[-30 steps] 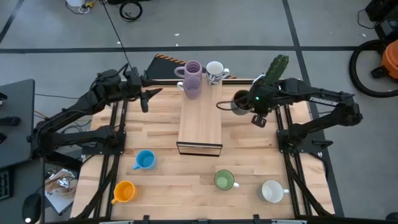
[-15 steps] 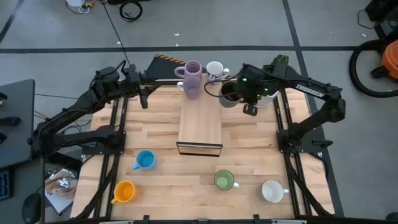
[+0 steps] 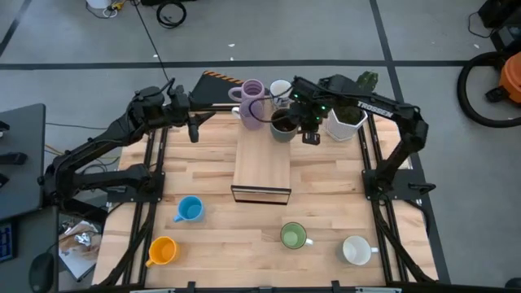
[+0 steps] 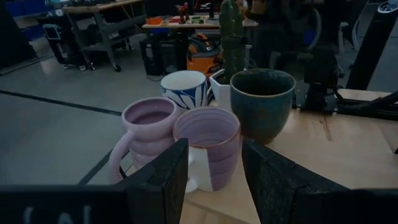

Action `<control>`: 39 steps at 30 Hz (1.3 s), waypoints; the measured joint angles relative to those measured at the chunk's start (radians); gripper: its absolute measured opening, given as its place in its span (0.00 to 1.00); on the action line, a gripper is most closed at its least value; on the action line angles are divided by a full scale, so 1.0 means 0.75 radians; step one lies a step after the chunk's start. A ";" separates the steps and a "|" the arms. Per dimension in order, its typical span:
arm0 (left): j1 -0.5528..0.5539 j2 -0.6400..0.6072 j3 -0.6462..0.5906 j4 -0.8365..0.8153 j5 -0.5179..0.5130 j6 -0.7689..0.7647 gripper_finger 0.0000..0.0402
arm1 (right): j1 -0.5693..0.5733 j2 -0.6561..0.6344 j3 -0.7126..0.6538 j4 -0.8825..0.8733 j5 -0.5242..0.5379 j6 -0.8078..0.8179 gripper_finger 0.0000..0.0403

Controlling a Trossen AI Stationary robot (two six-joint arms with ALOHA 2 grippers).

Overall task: Place coffee mugs
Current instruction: Put the blue patterned mug on the shelf

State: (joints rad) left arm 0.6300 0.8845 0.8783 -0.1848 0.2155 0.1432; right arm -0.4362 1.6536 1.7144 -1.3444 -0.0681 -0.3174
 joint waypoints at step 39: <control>-0.002 0.000 0.000 -0.062 0.104 -0.005 0.39 | -0.109 0.075 0.044 0.142 0.003 -0.047 0.25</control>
State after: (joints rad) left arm 0.6289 0.8848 0.8780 -0.2317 0.2932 0.1394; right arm -0.5179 1.7096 1.7477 -1.2377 -0.0660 -0.3523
